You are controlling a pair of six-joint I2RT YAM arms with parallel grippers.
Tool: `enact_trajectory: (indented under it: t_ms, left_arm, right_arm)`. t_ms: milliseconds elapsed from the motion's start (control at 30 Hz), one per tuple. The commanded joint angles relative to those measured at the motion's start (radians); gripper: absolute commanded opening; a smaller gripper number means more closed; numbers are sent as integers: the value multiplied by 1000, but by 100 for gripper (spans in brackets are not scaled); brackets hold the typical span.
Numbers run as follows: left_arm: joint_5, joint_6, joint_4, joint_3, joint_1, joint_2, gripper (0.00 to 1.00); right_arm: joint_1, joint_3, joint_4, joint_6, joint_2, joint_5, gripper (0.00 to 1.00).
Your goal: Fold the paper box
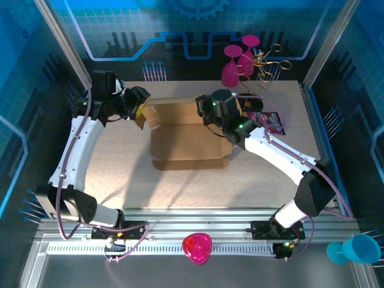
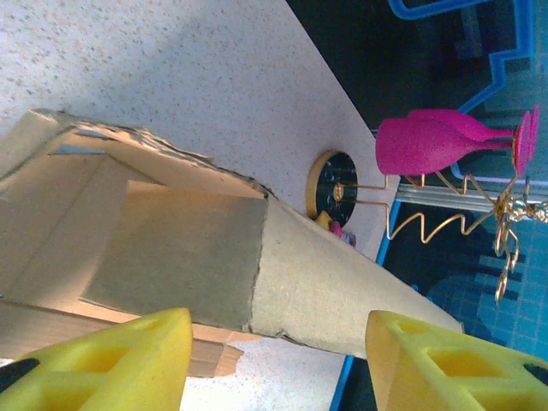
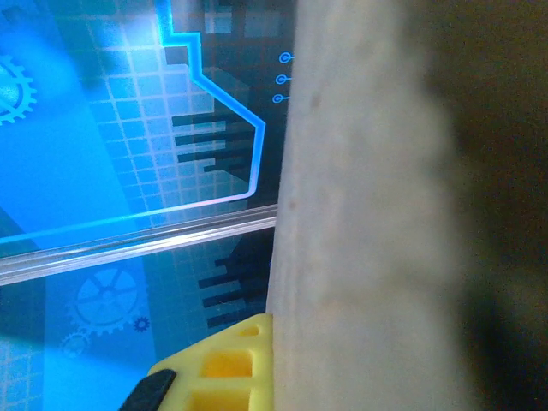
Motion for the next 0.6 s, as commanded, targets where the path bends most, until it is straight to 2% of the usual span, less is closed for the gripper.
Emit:
enact_trajectory:
  t_ms: [0, 267, 567]
  left_arm:
    - [-56, 53, -59, 53, -3, -40, 57]
    - [-17, 54, -11, 27, 11, 22, 56]
    - [19, 13, 87, -8, -57, 72, 54]
  right_arm:
    - [-19, -16, 30, 12, -46, -4, 0]
    - [-25, -30, 27, 24, -54, -28, 0]
    - [-27, -45, 38, 37, -57, -38, 0]
